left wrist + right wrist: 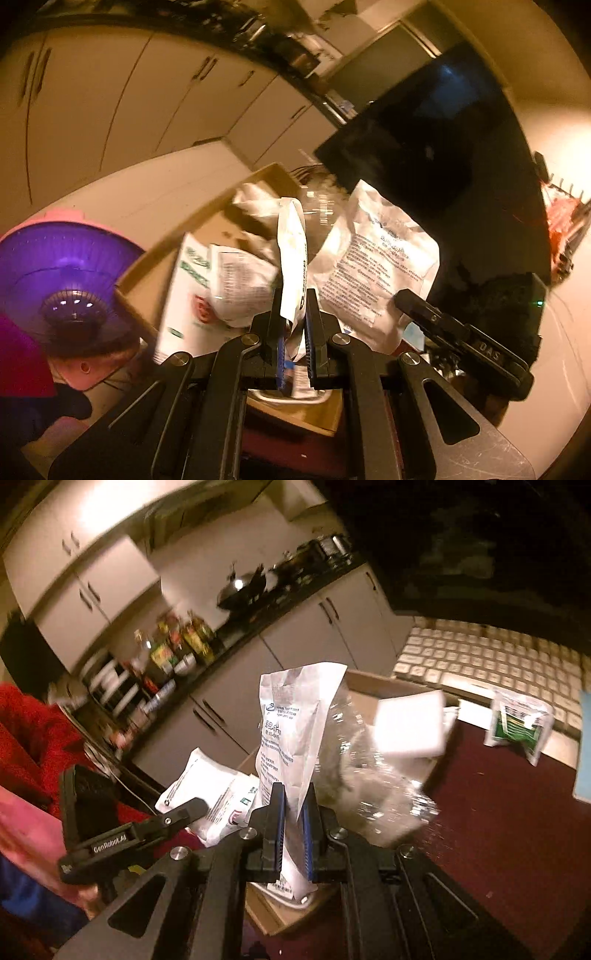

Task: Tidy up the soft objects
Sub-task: 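Lift the white packets with both tools and carry them to the tray, then open both tools over the tray and move them back to the table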

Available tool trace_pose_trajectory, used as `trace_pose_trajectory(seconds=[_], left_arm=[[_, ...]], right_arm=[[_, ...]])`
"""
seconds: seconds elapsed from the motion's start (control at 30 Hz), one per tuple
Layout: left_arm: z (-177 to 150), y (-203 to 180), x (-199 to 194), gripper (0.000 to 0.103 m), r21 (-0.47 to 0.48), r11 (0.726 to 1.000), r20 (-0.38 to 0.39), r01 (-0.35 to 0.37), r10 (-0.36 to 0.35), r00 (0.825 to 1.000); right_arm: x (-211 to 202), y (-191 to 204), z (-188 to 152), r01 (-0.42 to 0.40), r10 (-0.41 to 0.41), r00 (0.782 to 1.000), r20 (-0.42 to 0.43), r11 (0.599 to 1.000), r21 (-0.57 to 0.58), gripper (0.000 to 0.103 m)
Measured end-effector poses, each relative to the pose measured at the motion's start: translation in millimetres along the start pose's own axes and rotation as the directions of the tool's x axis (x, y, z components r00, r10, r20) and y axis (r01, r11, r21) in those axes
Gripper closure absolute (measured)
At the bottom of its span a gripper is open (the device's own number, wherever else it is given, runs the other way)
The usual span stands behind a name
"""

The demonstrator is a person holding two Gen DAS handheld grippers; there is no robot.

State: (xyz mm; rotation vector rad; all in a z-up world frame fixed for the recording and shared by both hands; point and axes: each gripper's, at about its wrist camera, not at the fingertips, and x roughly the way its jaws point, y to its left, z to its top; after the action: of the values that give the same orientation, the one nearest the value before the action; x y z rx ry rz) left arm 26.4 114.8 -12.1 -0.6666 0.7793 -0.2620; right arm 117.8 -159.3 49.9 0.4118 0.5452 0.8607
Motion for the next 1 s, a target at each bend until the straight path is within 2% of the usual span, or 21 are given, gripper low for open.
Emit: trace_pose_trajectory(seconds=[0.17, 0.3, 0.4, 0.43, 0.47, 0.53, 0.57, 0.6, 0.67, 0.77, 0.83, 0.93, 1.0], left_arm=[[3.5, 17.0, 17.0, 0.095, -0.009, 0.998, -0.025, -0.055, 0.054, 0.998], [4.1, 15.9, 30.8, 0.095, 0.013, 0.997, -0.032, -0.072, 0.072, 0.997], [4.8, 6.3, 36.6, 0.09, 0.091, 0.986, -0.006, -0.14, 0.141, 0.99], [3.7, 3.2, 38.5, 0.081, 0.108, 0.982, 0.001, -0.157, 0.158, 0.987], [1.6, 0.9, 39.6, 0.068, 0.132, 0.974, 0.009, -0.185, 0.186, 0.983], [-2.9, -1.1, 39.9, 0.051, 0.166, 0.958, 0.035, -0.235, 0.232, 0.972], [-6.0, -3.4, 38.3, 0.048, 0.184, 0.95, 0.053, -0.253, 0.248, 0.967], [-8.8, -4.8, 37.0, 0.046, 0.199, 0.942, 0.066, -0.27, 0.262, 0.963], [-14.8, -5.4, 34.7, 0.045, 0.215, 0.924, 0.09, -0.316, 0.303, 0.949], [-21.9, -8.4, 27.6, 0.045, 0.229, 0.9, 0.144, -0.37, 0.344, 0.928], [-26.4, -10.4, 20.8, 0.045, 0.235, 0.889, 0.175, -0.393, 0.359, 0.917], [-31.6, -15.6, 16.7, 0.045, 0.254, 0.87, 0.202, -0.423, 0.38, 0.903], [-33.4, -16.0, 16.8, 0.045, 0.253, 0.871, 0.199, -0.421, 0.379, 0.904]], right_arm=[[21.6, 12.7, -6.0, 0.133, -0.135, 0.991, -0.016, 0.988, -0.074, 0.096], [20.2, 6.6, -7.2, 0.18, -0.181, 0.983, -0.01, 0.982, -0.064, 0.096], [18.9, 0.6, -6.5, 0.149, -0.149, 0.989, -0.019, 0.989, -0.026, 0.094], [17.5, 0.4, -6.9, 0.138, -0.138, 0.99, -0.016, 0.99, -0.018, 0.092], [15.1, 0.5, -7.6, 0.128, -0.128, 0.992, -0.007, 0.992, -0.014, 0.092], [12.4, 0.5, -9.1, 0.108, -0.108, 0.994, -0.004, 0.994, -0.012, 0.092], [10.2, 0.3, -10.6, 0.099, -0.099, 0.995, -0.002, 0.995, -0.009, 0.091], [9.0, -0.2, -11.4, 0.088, -0.088, 0.996, -0.002, 0.996, -0.004, 0.089], [7.3, -2.9, -13.0, 0.058, -0.058, 0.998, -0.007, 0.998, 0.014, 0.076], [2.3, -6.4, -12.7, 0.027, -0.028, 0.999, 0.015, 0.999, 0.044, 0.064], [-4.2, -10.9, -14.4, 0.013, -0.014, 1.0, 0.025, 0.998, 0.061, 0.06], [-10.8, -19.6, -18.3, 0.018, -0.022, 0.999, 0.034, 0.994, 0.104, 0.059], [-15.8, -24.8, -22.2, 0.005, -0.01, 0.999, 0.035, 0.992, 0.123, 0.059]])
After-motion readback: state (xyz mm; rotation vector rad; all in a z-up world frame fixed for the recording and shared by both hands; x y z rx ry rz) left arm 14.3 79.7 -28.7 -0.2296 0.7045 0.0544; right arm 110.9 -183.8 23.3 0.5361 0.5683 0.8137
